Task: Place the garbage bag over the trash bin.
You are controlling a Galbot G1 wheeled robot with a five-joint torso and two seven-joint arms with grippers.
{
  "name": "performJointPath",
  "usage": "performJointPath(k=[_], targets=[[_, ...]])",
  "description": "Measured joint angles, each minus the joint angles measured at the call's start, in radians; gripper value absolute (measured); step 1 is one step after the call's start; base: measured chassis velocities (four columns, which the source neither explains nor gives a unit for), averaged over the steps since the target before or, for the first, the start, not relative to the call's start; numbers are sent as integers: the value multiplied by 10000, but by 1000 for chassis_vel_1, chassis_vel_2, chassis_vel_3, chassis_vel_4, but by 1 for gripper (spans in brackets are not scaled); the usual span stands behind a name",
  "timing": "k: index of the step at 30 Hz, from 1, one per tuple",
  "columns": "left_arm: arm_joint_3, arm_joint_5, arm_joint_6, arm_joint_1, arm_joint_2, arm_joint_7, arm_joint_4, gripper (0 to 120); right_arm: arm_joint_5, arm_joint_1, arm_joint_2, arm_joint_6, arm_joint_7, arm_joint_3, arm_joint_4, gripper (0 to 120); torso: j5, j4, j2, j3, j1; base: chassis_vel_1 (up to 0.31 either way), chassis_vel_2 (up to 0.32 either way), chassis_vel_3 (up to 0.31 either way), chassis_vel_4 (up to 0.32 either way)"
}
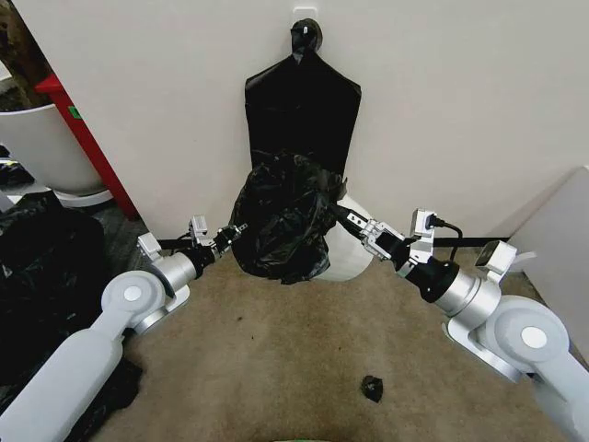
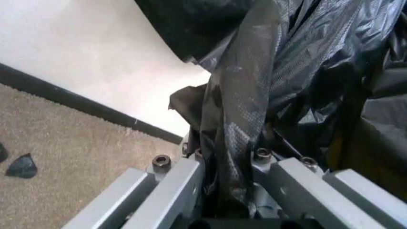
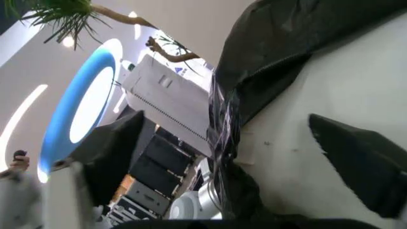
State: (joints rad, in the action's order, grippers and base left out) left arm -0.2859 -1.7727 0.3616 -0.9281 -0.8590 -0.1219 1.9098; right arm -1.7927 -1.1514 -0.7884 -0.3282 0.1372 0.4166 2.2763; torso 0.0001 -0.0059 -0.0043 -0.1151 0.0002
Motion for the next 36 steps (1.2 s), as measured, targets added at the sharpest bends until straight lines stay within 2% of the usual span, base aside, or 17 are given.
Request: performJointPath(k=[4,7,9,12,14,18,20,24,26,31,36], targets=[[30,0,3,27,3,0,10,1,1,24,-15,0,0,-46,6,98,0,-1,0,0,0,0,0,0,0],[70,25,10,27,-7,-1,44,1,29,120,-40,27,-21,-213,40,87,0,-1,0,0,0,0,0,0,0],[73,29,10,27,-10,-1,46,1,34,154,-54,40,-31,-248,41,84,-1,0,0,0,0,0,0,0,0],[79,39,12,37,-10,-2,48,1,34,270,-122,84,-106,-326,43,69,-1,0,0,0,0,0,0,0,0],[79,39,13,38,-8,-2,48,1,33,277,-127,87,-110,-332,45,67,-1,0,0,0,0,0,0,0,0],[80,63,20,40,17,4,40,1,78,302,-156,141,-152,-407,49,47,-1,0,0,0,0,0,0,0,0],[80,65,20,40,17,11,40,1,93,302,-156,146,-153,-412,49,45,-1,0,0,0,0,0,0,0,0],[79,86,22,32,17,57,35,1,151,253,-143,192,-164,-419,44,26,0,0,0,0,0,0,0,0,0],[79,88,21,31,15,63,35,1,156,239,-135,196,-165,-414,44,22,0,0,0,0,0,0,0,0,0],[65,91,21,31,-2,98,10,1,146,199,-136,251,-181,-372,38,1,0,0,0,0,0,0,0,0,0],[35,95,14,-6,-3,125,-11,1,143,184,-156,270,-185,-366,26,0,0,0,0,0,0,0,0,0,0]])
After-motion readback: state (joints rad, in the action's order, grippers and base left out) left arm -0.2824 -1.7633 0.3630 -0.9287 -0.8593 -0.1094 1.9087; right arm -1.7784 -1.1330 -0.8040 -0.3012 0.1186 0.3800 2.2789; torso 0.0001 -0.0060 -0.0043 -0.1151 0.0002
